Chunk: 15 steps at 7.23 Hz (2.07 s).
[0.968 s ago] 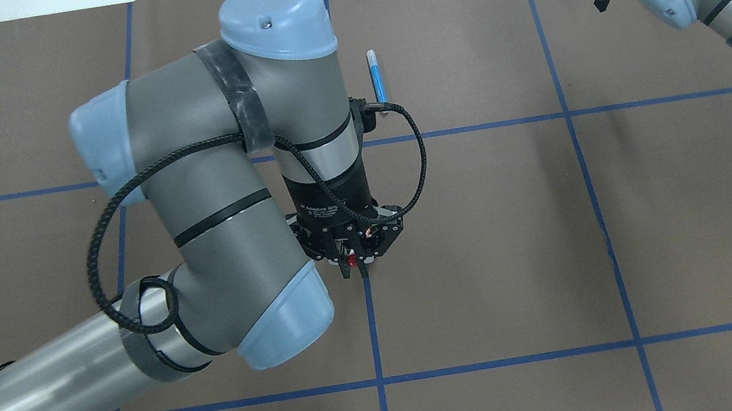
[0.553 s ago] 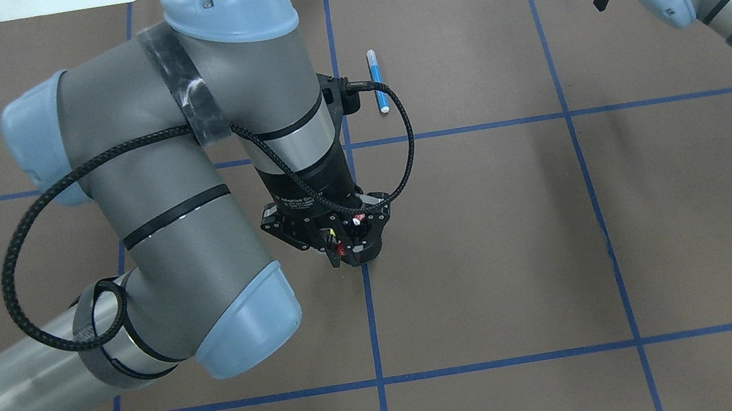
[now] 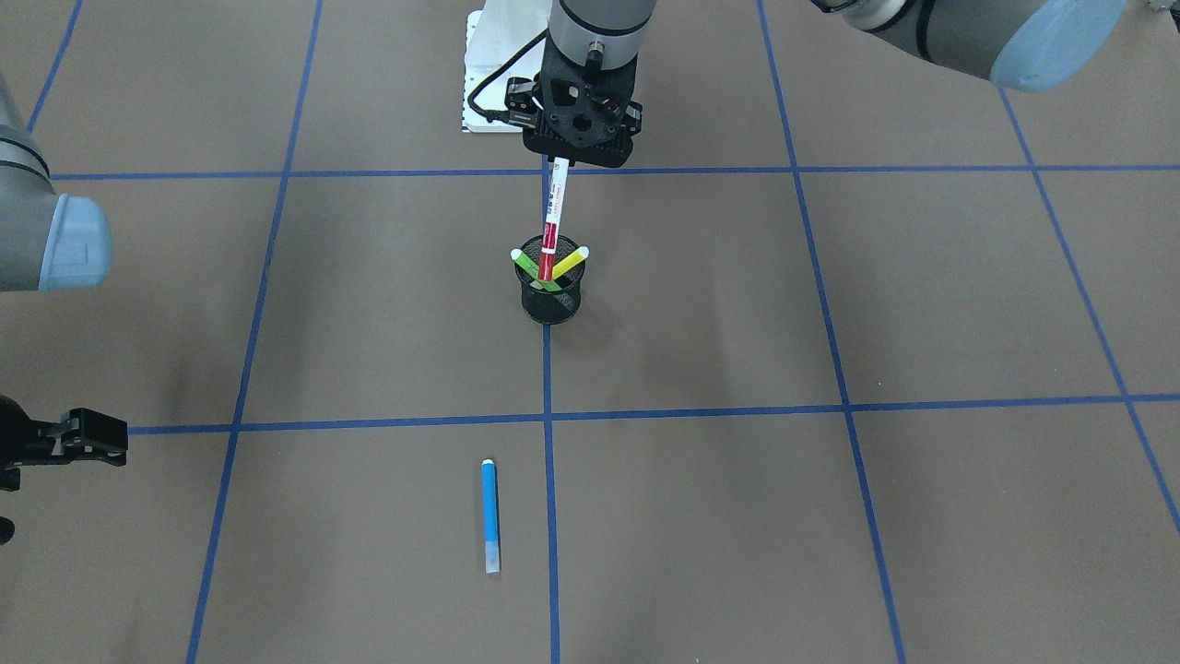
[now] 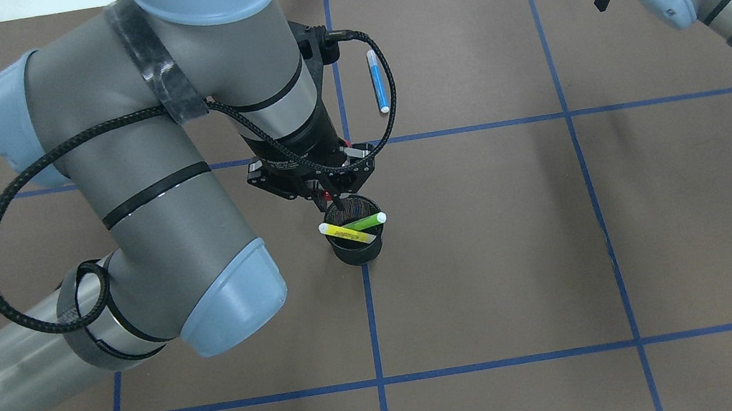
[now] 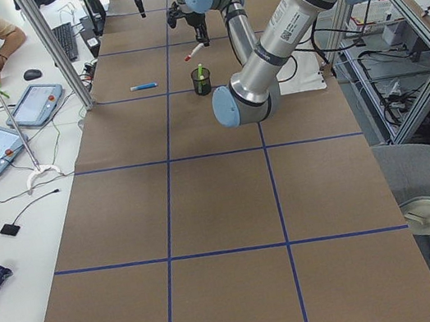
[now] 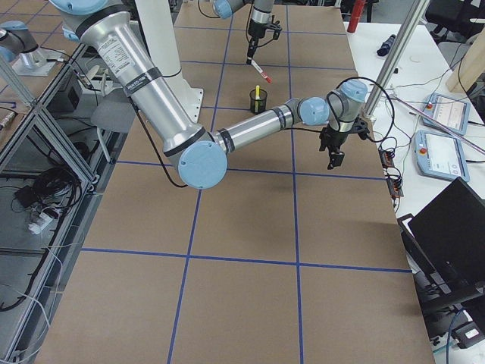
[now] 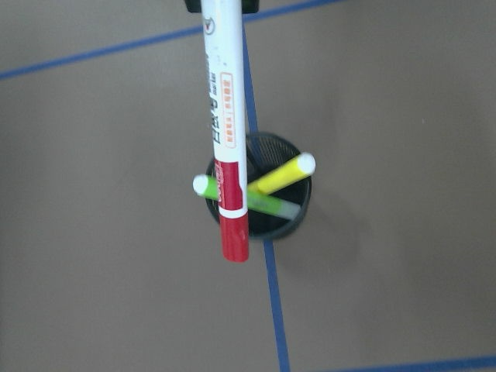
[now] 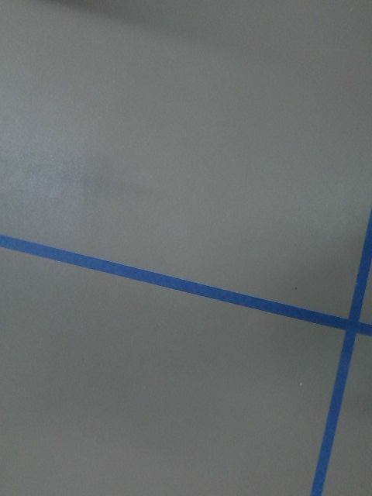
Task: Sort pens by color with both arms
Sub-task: 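Lift the red-capped marker out of the cup with the left gripper, then lower the red-capped marker beside the blue marker with the left gripper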
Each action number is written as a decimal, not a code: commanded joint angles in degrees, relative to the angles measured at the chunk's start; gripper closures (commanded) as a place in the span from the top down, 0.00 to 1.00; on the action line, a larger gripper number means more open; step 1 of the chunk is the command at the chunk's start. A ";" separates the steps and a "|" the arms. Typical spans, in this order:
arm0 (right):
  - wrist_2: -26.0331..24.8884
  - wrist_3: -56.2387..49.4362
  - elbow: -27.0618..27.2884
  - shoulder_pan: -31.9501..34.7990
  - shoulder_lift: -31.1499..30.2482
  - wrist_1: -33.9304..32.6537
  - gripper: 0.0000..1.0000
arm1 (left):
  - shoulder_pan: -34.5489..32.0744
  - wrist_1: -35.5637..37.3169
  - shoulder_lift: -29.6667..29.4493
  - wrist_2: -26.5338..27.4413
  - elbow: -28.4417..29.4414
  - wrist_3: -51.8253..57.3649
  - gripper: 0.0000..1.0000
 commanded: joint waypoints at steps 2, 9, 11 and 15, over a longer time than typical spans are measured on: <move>-0.06 0.00 0.33 0.00 -0.11 0.00 1.00 | 0.01 -7.94 0.01 8.70 4.14 -4.15 0.00; -0.50 0.35 0.77 0.00 -0.28 0.00 1.00 | -0.17 -35.74 -4.20 20.84 32.26 -7.95 0.00; -0.50 0.26 0.77 -0.09 -0.29 0.00 1.00 | -0.34 -41.17 -7.09 23.21 40.06 -7.86 0.00; -0.67 0.35 0.68 -0.18 -0.11 0.35 1.00 | -0.26 -51.47 -12.28 27.17 55.19 -6.73 0.00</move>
